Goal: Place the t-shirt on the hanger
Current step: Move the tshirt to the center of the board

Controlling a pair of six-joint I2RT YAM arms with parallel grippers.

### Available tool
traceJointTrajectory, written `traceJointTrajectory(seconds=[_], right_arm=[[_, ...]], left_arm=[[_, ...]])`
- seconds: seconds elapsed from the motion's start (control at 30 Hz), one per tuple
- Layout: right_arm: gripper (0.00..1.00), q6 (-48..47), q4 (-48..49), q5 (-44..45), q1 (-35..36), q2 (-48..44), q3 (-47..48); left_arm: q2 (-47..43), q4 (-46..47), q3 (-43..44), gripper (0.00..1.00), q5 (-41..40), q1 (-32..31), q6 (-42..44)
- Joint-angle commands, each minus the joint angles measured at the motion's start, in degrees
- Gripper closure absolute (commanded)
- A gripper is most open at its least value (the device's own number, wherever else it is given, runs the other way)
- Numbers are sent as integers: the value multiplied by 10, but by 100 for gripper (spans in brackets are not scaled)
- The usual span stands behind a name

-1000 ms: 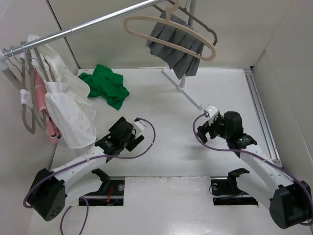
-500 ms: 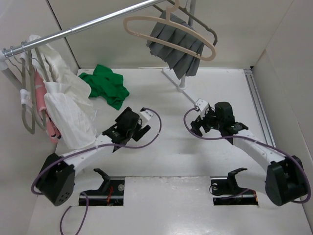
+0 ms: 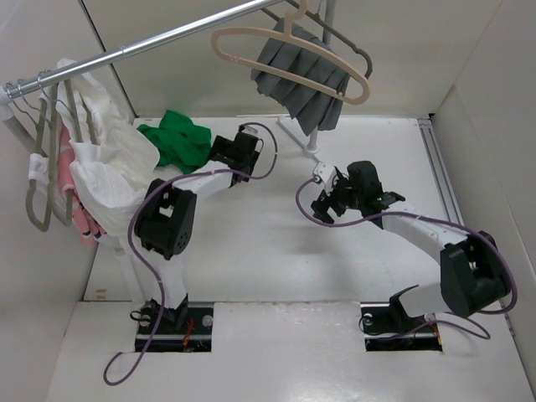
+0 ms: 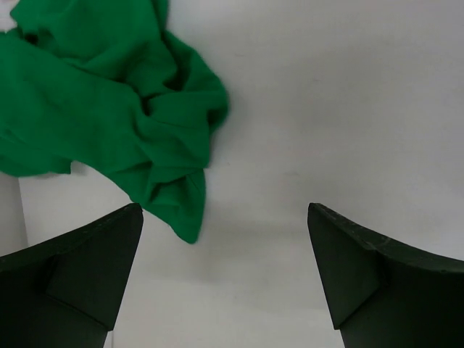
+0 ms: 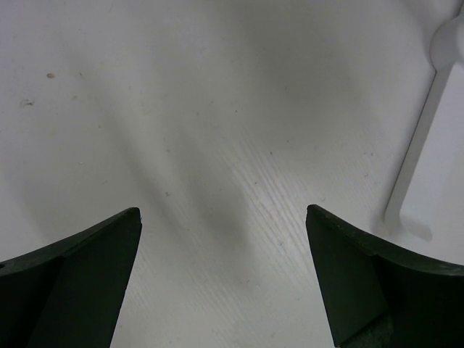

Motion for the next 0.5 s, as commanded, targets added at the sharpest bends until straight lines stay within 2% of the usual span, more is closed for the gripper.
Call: traceJointTrajectory(seconds=[0.0,0.17,0.3,0.37,0.43,0.47], right_arm=[[0,-29,18,-27,-2,29,53],[0,-47,7,-51,-14,78,97],[0,-67,-7,-72,-20,111,130],[0,-74,-23,-72,-25,118,141],[0,-79,-29,-72,-25,119,141],[0,-79,-29,-72,-25,119,141]], left_arm=[[56,-61,82,4,-71,45,-79],[134,-59,151,3,-87,77,-67],[179,-93,201,3,-23,102,-62],[191,-99,208,18,3,111,-54],[185,-86,199,38,45,117,-41],[178,-75,175,60,61,117,-15]])
